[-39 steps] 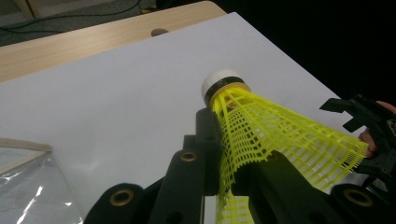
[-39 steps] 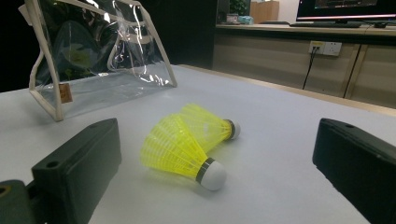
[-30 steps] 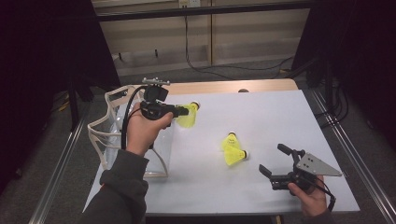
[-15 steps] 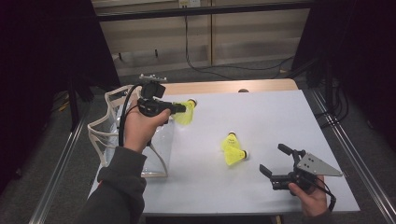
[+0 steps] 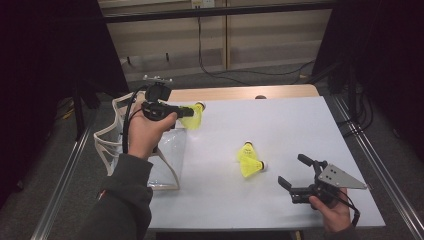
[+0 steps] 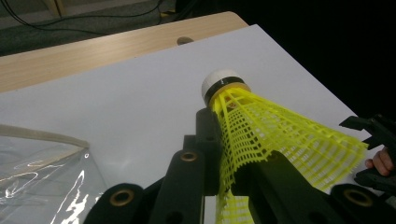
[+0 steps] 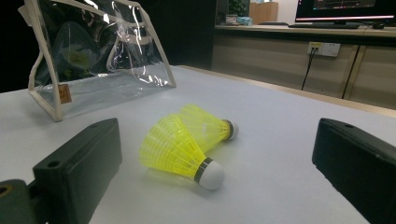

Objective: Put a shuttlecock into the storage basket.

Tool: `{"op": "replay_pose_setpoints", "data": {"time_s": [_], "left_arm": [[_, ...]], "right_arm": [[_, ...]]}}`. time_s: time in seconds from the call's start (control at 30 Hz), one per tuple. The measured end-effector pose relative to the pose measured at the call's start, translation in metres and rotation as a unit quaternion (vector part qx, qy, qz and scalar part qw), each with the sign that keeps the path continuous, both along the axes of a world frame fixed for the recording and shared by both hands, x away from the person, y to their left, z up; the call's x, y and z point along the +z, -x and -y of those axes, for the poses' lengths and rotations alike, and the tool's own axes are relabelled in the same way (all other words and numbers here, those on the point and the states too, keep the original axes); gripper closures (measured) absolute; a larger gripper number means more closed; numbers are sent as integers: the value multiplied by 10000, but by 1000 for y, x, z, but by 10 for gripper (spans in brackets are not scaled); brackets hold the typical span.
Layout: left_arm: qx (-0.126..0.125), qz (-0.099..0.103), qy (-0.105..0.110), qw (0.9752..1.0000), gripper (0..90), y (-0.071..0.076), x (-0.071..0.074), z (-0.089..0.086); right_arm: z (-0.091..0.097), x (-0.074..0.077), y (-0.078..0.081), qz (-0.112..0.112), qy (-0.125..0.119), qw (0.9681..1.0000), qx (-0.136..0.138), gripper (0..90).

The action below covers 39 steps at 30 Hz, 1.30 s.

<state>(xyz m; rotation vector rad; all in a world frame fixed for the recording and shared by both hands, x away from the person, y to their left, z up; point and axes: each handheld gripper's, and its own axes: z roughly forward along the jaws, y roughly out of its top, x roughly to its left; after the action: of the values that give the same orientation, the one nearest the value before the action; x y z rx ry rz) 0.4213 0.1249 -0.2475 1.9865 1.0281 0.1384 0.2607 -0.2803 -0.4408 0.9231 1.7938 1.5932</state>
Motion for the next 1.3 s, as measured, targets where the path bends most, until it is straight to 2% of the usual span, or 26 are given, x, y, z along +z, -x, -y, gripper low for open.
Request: {"op": "replay_pose_setpoints", "data": {"time_s": [0.47,0.73,1.3], "left_arm": [[108,-8,19,9999,863,-6,3,-7],[153,4,-64,9999,863,-9,8,-11],[286,-17,7,9996,863,-16,11,-17]], "right_arm": [[1,0,0,2,-8,10000,-13,11],[2,0,0,9,-15,10000,-33,11],[2,0,0,12,-36,10000,-38,10]]}}
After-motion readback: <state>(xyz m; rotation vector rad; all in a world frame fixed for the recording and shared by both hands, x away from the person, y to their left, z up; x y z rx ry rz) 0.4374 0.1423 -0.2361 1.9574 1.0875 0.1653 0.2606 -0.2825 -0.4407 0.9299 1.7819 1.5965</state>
